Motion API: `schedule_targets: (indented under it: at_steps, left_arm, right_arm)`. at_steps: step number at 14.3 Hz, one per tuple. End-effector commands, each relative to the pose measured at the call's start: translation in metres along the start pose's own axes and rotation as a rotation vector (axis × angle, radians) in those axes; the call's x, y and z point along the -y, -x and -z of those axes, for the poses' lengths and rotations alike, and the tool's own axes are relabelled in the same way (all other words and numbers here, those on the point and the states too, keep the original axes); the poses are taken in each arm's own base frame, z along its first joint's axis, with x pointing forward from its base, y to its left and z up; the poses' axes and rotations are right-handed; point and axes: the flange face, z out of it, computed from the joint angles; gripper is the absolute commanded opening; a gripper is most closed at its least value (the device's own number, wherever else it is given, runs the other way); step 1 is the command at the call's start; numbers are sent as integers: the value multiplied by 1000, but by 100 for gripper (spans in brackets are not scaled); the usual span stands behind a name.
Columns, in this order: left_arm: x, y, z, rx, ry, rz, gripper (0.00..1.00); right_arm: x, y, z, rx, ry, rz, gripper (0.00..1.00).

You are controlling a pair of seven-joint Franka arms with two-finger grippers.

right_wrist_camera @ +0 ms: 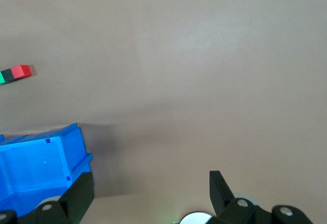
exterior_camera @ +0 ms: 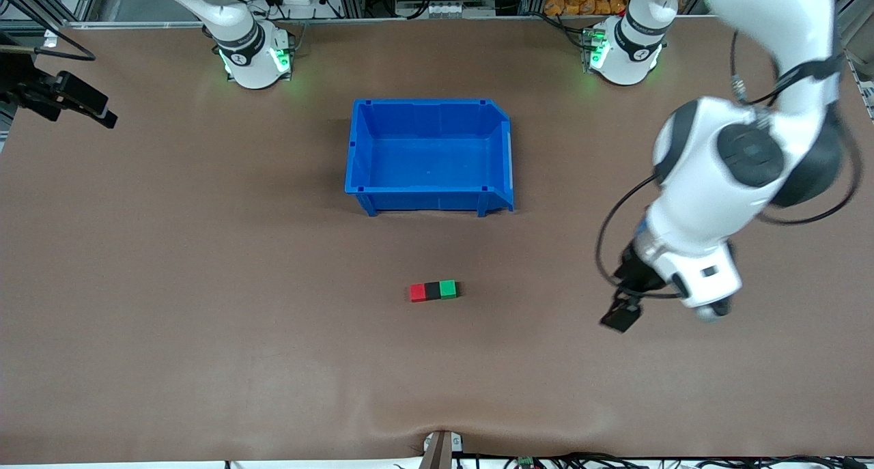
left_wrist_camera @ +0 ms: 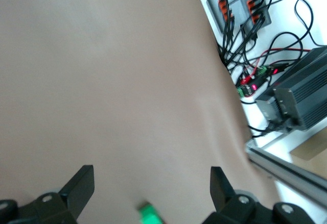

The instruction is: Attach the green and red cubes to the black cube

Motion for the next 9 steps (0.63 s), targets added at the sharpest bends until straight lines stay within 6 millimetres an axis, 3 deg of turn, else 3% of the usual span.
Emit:
schedule_targets:
  at_steps: [1,5,9]
  left_arm:
    - [52,-22,40,10,-49,-160,100]
    - [125,-49,89,11,-69,-457,100]
    - [161,-59,118,95,-157,-832,100]
  right_arm:
    - [-5,-4,19,-46,14,18,100]
    - [-4,-4,26,-49,12,22,100]
    - [-6,-5,25,-48,14,45,100]
